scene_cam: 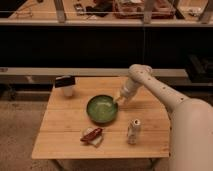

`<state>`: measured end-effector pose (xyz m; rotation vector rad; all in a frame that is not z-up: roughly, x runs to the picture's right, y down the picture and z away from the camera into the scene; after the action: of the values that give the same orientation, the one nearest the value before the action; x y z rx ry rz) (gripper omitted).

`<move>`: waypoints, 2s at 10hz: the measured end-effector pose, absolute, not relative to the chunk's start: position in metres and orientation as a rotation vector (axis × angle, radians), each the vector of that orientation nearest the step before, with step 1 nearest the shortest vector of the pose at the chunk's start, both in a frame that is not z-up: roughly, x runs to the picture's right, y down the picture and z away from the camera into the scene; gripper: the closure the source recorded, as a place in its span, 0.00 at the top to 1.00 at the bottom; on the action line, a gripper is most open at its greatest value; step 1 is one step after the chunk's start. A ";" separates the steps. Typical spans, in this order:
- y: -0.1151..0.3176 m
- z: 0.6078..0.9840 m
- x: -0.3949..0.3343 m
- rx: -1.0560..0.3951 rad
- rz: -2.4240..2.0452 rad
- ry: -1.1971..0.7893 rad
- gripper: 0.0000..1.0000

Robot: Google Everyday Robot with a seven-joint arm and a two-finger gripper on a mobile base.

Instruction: Drag the ceramic bowl in a circle

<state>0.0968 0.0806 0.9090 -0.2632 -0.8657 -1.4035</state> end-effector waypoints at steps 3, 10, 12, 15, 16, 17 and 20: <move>0.085 0.910 0.079 -0.233 -1.422 -0.908 0.54; 0.073 0.910 0.074 -0.187 -1.504 -0.888 0.01; 0.058 0.907 0.073 -0.168 -1.522 -0.862 0.00; 0.046 0.915 0.118 -0.234 -1.527 -0.765 0.00; 0.044 0.914 0.138 -0.256 -1.508 -0.732 0.00; 0.039 0.907 0.162 -0.272 -1.490 -0.688 0.00; 0.042 0.882 0.204 -0.321 -1.514 -0.617 0.00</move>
<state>0.2039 0.0422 0.8820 -0.3214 -0.6168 -1.5142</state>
